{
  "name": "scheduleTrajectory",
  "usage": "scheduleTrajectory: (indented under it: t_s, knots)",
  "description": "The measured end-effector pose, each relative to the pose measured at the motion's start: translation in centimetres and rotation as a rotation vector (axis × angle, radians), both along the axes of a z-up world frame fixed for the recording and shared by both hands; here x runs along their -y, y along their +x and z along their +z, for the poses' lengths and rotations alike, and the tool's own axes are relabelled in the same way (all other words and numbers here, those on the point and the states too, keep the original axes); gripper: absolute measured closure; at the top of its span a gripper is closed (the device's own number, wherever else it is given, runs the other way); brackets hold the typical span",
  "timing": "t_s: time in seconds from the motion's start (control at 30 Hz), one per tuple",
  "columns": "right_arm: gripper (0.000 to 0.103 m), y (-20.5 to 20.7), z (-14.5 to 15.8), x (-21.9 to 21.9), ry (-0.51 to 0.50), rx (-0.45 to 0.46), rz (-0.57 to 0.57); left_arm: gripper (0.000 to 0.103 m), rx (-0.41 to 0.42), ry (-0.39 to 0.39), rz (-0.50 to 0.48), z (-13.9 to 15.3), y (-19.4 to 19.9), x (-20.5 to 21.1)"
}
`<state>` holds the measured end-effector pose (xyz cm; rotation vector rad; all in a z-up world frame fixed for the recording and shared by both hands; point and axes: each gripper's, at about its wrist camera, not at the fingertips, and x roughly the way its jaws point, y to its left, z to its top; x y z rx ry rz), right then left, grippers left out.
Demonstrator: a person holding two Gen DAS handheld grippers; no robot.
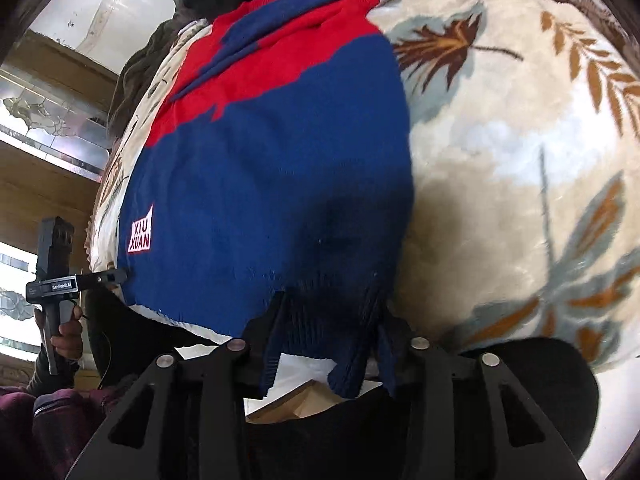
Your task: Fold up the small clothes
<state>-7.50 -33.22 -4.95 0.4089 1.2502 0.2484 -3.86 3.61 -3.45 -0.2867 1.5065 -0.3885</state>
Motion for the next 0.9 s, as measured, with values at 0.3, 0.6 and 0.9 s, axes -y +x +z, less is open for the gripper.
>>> scheduleTrajectory:
  t_s: [0.3,0.6,0.9]
  knots:
    - [0.098,-0.8,2.5,-0.5,0.097,0.092,0.027,0.098,-0.042,-0.195,0.131,0.1,0.0,-3.1]
    - [0.098,1.4,7.7,1.3,0.293,0.284,-0.061,0.097,0.124,-0.376,0.179,5.8,3.2,-3.5]
    - [0.098,7.0,10.1,2.9,0.344,0.395,-0.160,0.097,0.208,-0.379,0.270,6.8,10.3,-4.7]
